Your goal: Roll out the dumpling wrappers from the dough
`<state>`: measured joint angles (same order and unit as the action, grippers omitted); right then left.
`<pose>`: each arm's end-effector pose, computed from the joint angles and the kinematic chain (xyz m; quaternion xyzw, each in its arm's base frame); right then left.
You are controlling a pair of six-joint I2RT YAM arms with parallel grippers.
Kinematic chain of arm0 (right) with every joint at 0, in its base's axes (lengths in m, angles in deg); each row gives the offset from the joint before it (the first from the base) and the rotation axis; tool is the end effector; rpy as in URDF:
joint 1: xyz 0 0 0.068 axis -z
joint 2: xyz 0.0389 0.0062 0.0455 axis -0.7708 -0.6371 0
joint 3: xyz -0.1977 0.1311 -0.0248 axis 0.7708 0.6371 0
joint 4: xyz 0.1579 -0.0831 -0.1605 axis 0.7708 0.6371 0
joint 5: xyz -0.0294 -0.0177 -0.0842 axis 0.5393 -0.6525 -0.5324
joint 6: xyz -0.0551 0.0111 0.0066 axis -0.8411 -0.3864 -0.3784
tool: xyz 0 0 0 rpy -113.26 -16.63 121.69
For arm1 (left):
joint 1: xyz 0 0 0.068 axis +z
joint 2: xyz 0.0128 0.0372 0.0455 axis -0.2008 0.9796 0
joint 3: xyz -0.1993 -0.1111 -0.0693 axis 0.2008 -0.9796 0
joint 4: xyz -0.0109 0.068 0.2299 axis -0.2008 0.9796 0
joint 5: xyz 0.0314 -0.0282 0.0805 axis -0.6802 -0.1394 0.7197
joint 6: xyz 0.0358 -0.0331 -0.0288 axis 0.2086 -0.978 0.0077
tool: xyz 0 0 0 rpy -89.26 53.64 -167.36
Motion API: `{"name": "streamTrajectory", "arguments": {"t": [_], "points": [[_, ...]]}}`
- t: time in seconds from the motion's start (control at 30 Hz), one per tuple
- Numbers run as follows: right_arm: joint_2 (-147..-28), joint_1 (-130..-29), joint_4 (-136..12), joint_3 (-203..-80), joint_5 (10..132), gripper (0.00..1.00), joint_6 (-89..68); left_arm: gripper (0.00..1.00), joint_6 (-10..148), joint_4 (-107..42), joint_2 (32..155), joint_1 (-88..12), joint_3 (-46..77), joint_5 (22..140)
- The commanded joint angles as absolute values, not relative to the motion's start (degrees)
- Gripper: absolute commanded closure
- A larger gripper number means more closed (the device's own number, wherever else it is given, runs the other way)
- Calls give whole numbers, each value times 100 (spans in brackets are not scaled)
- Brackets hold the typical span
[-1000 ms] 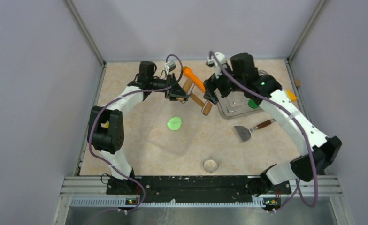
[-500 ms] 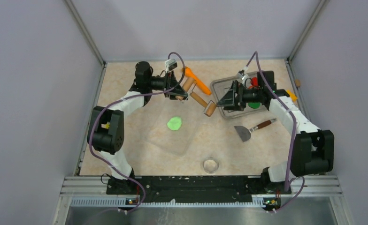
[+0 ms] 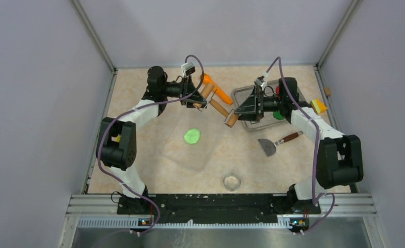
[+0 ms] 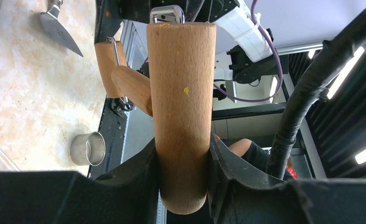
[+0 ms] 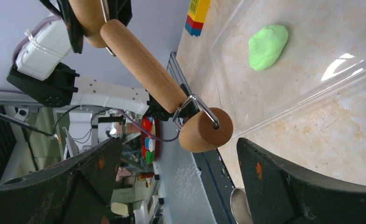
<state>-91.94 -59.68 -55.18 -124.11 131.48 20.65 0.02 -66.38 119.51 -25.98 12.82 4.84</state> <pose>0.2909 0.0845 0.2424 -0.0703 0.7758 0.6078 0.1543 0.3426 -0.1287 0.2731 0.1361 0.6917 -0.7087 0.0273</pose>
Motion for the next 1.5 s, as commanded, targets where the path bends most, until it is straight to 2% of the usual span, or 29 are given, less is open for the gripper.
{"name": "streamTrajectory", "arguments": {"t": [0.0, 0.13, 0.23, 0.6, 0.77, 0.9, 1.0, 1.03, 1.07, 1.1, 1.13, 1.3, 1.37, 1.47], "points": [[-9384, -6232, -6091, -12574, 13256, 5, 2292, 100, -258, -7172, 11680, -2618, 1586, 500], [-9529, -6377, -6531, -12656, 13341, 8, 2697, 100, -240, -7138, 11715, -2618, 1592, 546], [-9565, -6396, -6777, -12781, 13490, 15, 2956, 100, -183, -7047, 11755, -2617, 1575, 597], [-8966, -6392, -5983, -12938, 13529, 38, 2581, 100, 675, -6143, 11825, -2582, 1483, 907], [-9035, -6395, -5822, -13071, 13434, 52, 2438, 100, 899, -5905, 11914, -2581, 1513, 1055], [-9110, -6393, -5688, -13148, 13287, 56, 2323, 100, 1255, -5546, 11937, -2587, 1575, 1126], [-9179, -6409, -5715, -13150, 13294, 70, 2294, 100, 1710, -5043, 11915, -2591, 1644, 1195], [-9185, -6415, -5717, -13159, 13304, 76, 2294, 93, 2068, -4699, 11898, -2591, 1701, 1264], [-9208, -6431, -5722, -13172, 13335, 84, 2271, 81, 2650, -4056, 11875, -2599, 1802, 1411], [-9224, -6436, -5735, -13186, 13371, 97, 2214, 67, 3440, -2688, 11848, -2600, 2044, 1649], [-9227, -6432, -5721, -13187, 13403, 100, 2153, 57, 4334, -1829, 11825, -2600, 2278, 1911], [-9195, -6435, -5189, -13182, 13452, 100, 1564, 33, 7402, 855, 11532, -2600, 2864, 3720], [-9193, -6436, -4805, -13181, 13460, 100, 1353, 30, 8465, 1446, 11315, -2585, 2920, 4498], [-9158, -6437, -4289, -13136, 13484, 100, 1005, 27, 9691, 1589, 10736, -2579, 2666, 5213]]}}
